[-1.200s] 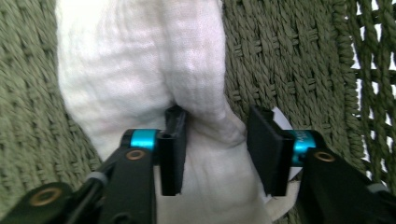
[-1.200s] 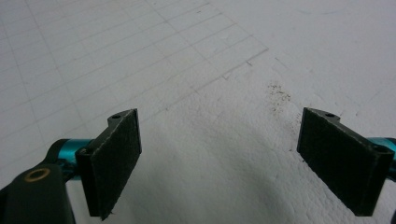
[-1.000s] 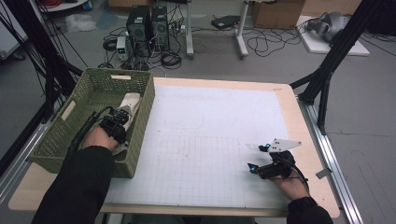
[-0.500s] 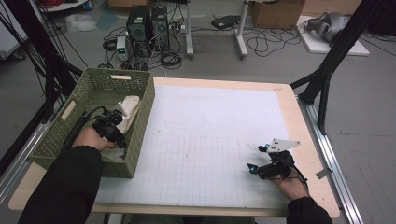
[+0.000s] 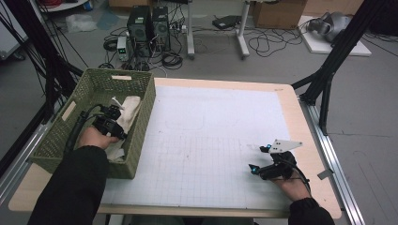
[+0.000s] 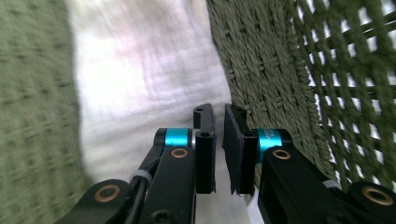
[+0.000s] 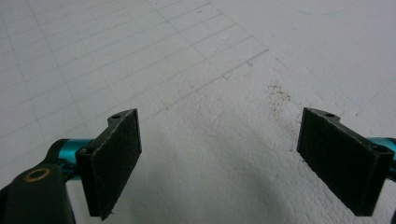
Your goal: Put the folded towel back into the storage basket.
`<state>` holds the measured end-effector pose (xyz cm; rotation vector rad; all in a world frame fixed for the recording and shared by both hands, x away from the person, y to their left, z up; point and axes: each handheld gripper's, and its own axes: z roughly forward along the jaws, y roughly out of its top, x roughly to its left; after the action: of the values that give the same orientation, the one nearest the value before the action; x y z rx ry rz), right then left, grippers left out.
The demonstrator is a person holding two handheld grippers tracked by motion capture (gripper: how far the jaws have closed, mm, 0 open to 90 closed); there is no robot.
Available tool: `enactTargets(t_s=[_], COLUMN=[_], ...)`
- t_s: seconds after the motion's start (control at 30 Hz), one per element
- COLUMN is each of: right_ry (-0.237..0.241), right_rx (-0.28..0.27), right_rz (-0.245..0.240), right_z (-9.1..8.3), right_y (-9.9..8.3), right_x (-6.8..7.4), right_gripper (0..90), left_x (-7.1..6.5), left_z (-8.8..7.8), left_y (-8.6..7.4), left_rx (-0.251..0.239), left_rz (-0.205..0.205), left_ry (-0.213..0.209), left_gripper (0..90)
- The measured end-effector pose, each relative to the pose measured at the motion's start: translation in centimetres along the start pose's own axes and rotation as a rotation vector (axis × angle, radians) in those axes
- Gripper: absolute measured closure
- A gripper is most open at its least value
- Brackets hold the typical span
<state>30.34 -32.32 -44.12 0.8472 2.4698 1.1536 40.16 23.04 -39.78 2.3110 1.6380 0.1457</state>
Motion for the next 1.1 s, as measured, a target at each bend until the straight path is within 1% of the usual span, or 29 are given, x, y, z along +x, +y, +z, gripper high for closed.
enactTargets(t_s=[0.03,0.1,0.13,0.2,0.27,0.33,0.4,0.53,0.6,0.67,0.8,0.87,1.0,1.03,1.1], right_ry=[-0.001,-0.001,-0.001,-0.004,-0.005,-0.007,-0.011,-0.015,-0.017,-0.020,-0.021,-0.023,-0.026,-0.027,-0.027], right_rx=[-0.003,-0.002,-0.006,-0.007,-0.008,-0.014,-0.022,-0.028,-0.029,-0.031,-0.037,-0.038,-0.044,-0.047,-0.046], right_rz=[-0.002,-0.004,-0.003,0.000,0.001,0.002,0.003,0.006,0.010,0.008,0.012,0.014,0.014,0.007,0.007], right_z=[0.0,-0.1,-0.1,-0.1,-0.1,-0.2,-0.3,-0.5,-0.5,-0.5,-0.6,-0.7,-0.8,-0.7,-0.7], right_y=[0.0,0.0,0.0,0.0,0.0,0.1,0.1,0.1,0.1,0.1,0.1,0.1,0.1,0.1,0.2], right_x=[0.0,0.0,0.0,0.0,0.0,0.0,0.0,0.0,0.0,0.0,0.0,0.0,0.0,0.0,0.0], right_gripper=[13.0,13.1,13.1,13.1,13.0,13.0,13.0,12.9,12.8,12.8,12.7,12.7,12.6,12.7,12.6], left_x=[0.0,-0.1,-0.1,0.1,0.2,0.2,0.2,0.5,0.6,0.6,0.8,0.9,1.0,1.1,1.1], left_z=[0.1,-0.1,-0.3,-0.8,-1.3,-1.6,-1.9,-2.3,-2.5,-2.7,-2.9,-3.1,-3.3,-3.4,-3.5], left_y=[0.0,0.1,0.1,0.0,0.0,0.0,0.0,0.0,-0.1,-0.1,-0.3,-0.4,-0.5,-0.5,-0.5], left_rx=[-0.007,-0.012,-0.024,-0.055,-0.092,-0.116,-0.138,-0.162,-0.184,-0.203,-0.220,-0.242,-0.260,-0.265,-0.275], left_rz=[0.001,0.008,0.015,0.013,0.008,-0.001,0.001,-0.015,-0.019,-0.026,-0.049,-0.055,-0.061,-0.061,-0.066], left_ry=[-0.006,-0.010,-0.008,-0.008,-0.018,-0.037,-0.036,-0.032,-0.030,-0.036,-0.049,-0.055,-0.057,-0.056,-0.066], left_gripper=[82.2,79.3,77.8,74.5,72.3,70.7,69.4,67.3,67.2,66.4,64.4,63.8,61.6,61.5,60.4])
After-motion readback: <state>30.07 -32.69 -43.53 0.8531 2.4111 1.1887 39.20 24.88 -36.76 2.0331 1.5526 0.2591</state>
